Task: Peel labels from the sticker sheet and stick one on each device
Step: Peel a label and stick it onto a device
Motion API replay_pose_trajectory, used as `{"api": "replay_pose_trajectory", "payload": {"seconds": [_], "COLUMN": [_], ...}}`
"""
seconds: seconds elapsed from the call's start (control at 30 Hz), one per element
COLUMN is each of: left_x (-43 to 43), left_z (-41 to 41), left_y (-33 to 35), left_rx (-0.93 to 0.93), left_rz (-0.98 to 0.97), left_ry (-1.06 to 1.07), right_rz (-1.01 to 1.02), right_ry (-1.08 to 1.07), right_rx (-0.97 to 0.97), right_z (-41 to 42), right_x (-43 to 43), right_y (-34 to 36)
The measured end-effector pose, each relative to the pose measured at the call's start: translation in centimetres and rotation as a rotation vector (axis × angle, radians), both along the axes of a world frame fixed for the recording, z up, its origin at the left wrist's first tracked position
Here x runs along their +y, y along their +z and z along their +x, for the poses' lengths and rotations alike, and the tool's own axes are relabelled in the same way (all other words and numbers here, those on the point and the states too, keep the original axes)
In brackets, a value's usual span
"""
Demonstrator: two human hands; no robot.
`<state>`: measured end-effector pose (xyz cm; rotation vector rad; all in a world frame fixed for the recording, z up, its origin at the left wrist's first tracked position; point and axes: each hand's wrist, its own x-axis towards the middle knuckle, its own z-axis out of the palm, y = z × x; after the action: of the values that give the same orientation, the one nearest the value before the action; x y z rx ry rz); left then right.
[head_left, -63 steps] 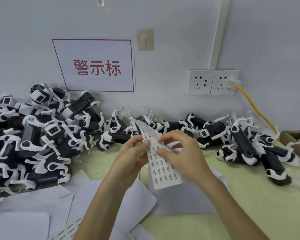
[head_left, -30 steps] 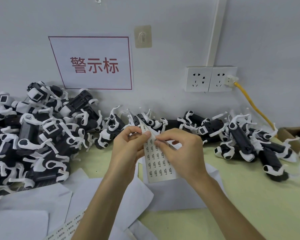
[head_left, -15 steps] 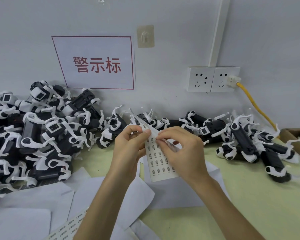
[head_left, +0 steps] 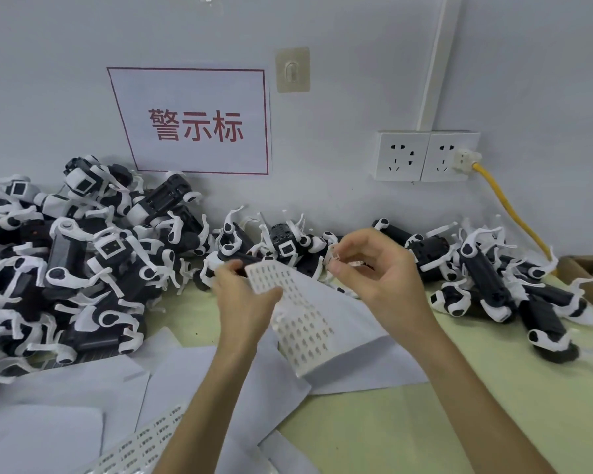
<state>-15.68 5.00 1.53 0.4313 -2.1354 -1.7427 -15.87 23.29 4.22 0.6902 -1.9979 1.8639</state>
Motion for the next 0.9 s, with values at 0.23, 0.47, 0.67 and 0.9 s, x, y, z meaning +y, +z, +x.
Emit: {"api": "replay_pose_trajectory", "payload": {"seconds": [0.23,0.47,0.67,0.9], "left_x": [0.6,1.1,1.0,0.2], "left_z": [1.5,1.8,2.0,2.7], "left_y": [3.7,3.7,4.0,4.7], "left_rx": [0.245,0.202,0.223,0.313], "left_rz": [-0.243,-0.2,-0.222,-0.545], "left_ry": [-0.385,-0.482,-0.472,-0.399], "right_rz": [0.257,0.31,0.299,0.271], "right_ry": [0.006,-0.026,-0.048,-0.072], "right_rx": [-0.004,0.046,0.049,0.161], "right_z": [-0.2,0.6,0.6,0.9], "right_x": [1.2,1.1,0.8,-0.4], "right_y": [0.8,1.7,1.6,0.9]}}
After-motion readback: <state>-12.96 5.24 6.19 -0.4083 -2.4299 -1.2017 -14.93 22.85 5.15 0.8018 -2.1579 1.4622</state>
